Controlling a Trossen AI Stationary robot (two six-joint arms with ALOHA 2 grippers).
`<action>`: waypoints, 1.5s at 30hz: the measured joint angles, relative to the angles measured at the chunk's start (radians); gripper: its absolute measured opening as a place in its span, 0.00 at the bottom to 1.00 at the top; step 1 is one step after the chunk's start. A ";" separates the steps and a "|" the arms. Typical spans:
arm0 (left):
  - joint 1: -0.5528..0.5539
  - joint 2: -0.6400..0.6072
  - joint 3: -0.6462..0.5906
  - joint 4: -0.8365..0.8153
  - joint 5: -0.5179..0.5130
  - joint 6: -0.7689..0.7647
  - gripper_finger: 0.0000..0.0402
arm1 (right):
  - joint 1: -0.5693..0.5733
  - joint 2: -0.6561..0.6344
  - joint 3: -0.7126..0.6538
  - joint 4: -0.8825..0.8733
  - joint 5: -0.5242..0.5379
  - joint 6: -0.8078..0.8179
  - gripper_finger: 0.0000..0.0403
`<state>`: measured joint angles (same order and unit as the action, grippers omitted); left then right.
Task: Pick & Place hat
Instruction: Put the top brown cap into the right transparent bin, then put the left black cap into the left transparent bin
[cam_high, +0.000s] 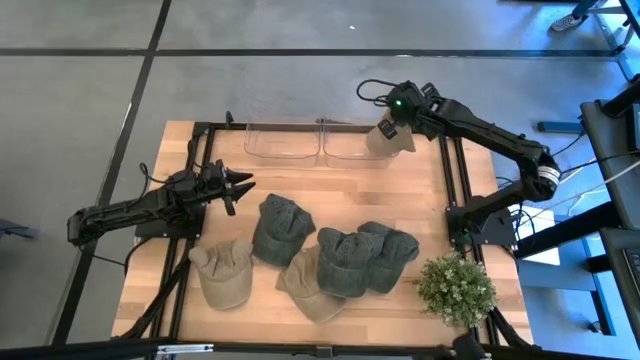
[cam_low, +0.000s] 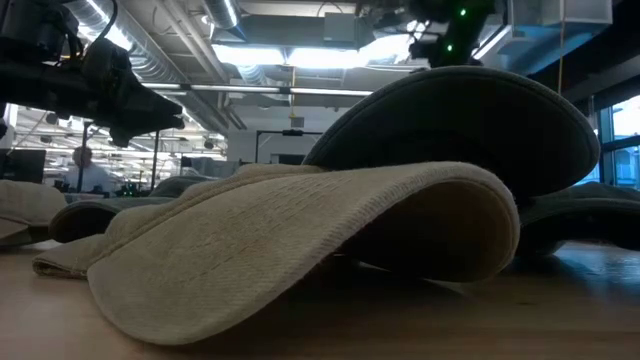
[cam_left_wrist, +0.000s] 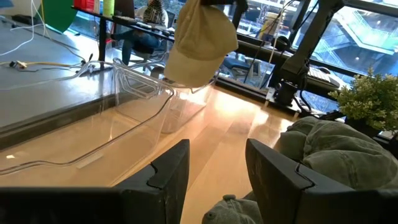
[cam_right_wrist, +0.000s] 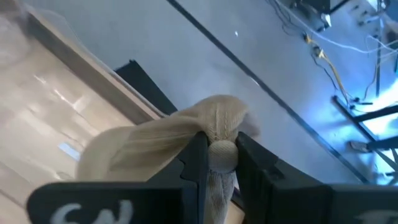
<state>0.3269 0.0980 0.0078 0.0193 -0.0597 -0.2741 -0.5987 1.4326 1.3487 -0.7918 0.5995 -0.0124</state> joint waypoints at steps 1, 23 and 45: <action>0.000 0.000 0.000 0.000 0.000 0.000 0.38 | -0.004 0.011 0.000 0.000 0.000 0.000 0.16; 0.000 0.000 0.000 0.000 0.000 0.000 0.38 | -0.018 0.164 0.000 -0.043 0.012 -0.095 0.30; 0.000 0.000 0.000 0.000 0.000 -0.001 0.38 | 0.060 0.076 0.248 -0.302 0.040 0.060 0.51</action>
<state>0.3270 0.0980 0.0078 0.0196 -0.0593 -0.2749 -0.5384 1.5088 1.5966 -1.0942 0.6395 0.0478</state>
